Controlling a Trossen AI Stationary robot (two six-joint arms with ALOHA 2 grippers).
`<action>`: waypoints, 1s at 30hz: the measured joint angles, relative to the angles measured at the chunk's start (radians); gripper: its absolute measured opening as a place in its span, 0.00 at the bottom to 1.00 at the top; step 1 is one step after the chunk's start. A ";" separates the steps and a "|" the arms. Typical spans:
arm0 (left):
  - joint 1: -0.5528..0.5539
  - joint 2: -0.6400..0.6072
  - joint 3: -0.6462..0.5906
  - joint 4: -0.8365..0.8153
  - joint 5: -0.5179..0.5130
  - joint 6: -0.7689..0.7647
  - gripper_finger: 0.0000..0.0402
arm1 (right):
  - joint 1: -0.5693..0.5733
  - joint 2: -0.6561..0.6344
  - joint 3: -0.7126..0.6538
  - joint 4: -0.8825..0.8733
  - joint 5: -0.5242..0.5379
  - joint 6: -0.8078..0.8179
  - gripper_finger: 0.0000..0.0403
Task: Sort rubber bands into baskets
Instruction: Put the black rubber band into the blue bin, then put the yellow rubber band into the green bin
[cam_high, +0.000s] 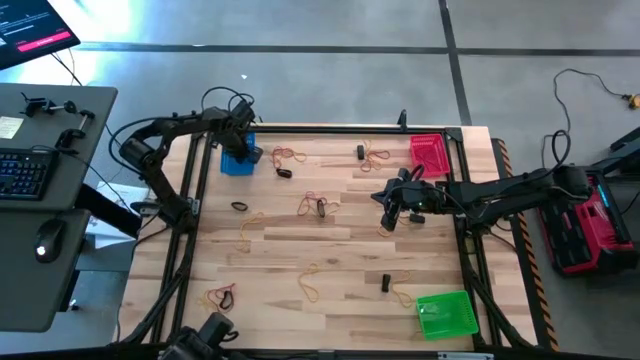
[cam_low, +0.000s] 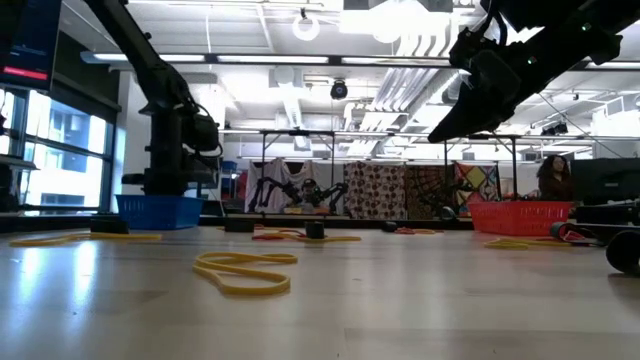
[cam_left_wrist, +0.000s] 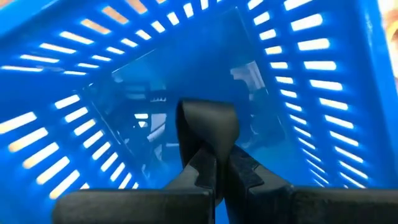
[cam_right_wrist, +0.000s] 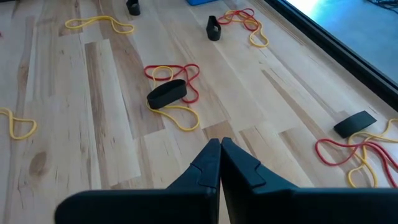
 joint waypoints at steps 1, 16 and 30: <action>0.000 0.002 0.000 0.003 0.001 0.000 0.00 | 0.000 0.000 0.000 0.000 0.000 0.000 0.00; -0.015 -0.001 0.012 0.003 -0.005 0.066 0.19 | 0.000 0.000 0.000 0.000 0.000 -0.008 0.00; -0.061 -0.001 0.115 -0.055 -0.055 0.090 0.45 | 0.000 0.000 0.000 0.000 0.000 -0.008 0.00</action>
